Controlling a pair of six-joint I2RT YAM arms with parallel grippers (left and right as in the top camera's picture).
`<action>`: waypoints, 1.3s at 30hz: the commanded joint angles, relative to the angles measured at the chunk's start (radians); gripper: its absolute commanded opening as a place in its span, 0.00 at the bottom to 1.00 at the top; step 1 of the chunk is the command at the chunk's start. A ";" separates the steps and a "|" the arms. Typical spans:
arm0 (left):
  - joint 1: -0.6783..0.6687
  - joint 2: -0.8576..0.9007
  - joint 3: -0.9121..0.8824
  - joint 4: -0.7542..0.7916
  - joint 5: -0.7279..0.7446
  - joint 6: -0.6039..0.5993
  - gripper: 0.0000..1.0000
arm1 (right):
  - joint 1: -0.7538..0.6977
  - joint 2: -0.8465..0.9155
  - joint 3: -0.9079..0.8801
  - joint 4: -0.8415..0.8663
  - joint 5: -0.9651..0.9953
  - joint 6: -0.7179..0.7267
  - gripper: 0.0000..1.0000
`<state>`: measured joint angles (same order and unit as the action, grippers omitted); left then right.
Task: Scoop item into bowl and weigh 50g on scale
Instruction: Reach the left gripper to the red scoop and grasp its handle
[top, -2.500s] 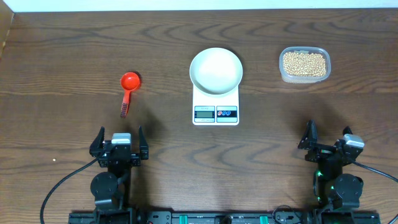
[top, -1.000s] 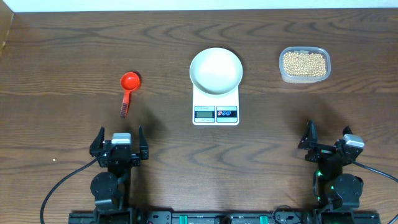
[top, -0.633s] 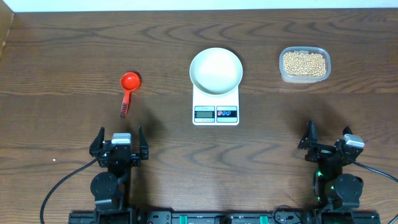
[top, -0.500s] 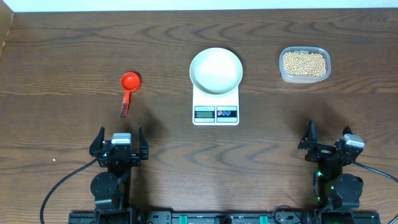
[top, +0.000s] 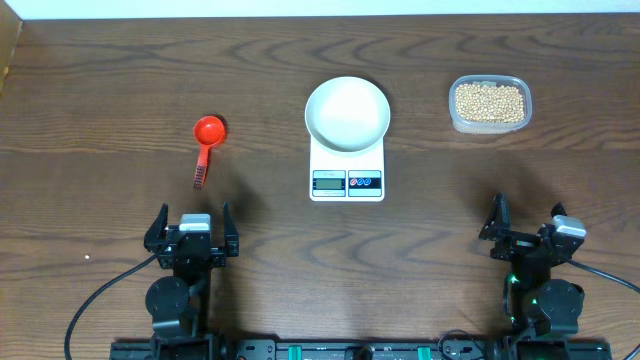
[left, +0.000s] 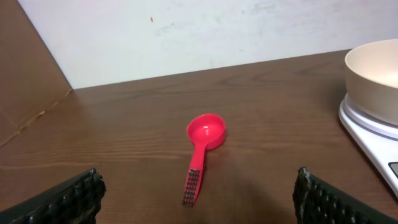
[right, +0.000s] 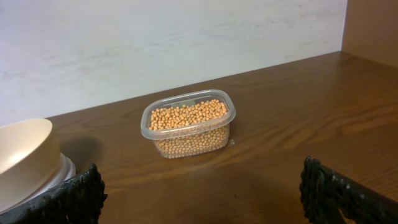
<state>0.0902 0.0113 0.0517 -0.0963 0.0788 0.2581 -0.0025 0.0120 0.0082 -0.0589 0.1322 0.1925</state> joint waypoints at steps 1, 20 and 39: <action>0.005 -0.007 -0.030 -0.005 -0.004 -0.010 0.99 | 0.005 -0.007 -0.003 -0.002 0.016 -0.014 0.99; 0.005 0.079 0.054 0.026 0.048 -0.061 0.99 | 0.005 -0.007 -0.003 -0.002 0.016 -0.014 0.99; 0.005 0.945 0.695 -0.085 0.237 -0.138 0.99 | 0.005 -0.007 -0.003 -0.002 0.016 -0.014 0.99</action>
<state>0.0902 0.8391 0.6308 -0.1436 0.2340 0.1425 -0.0025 0.0120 0.0082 -0.0593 0.1318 0.1925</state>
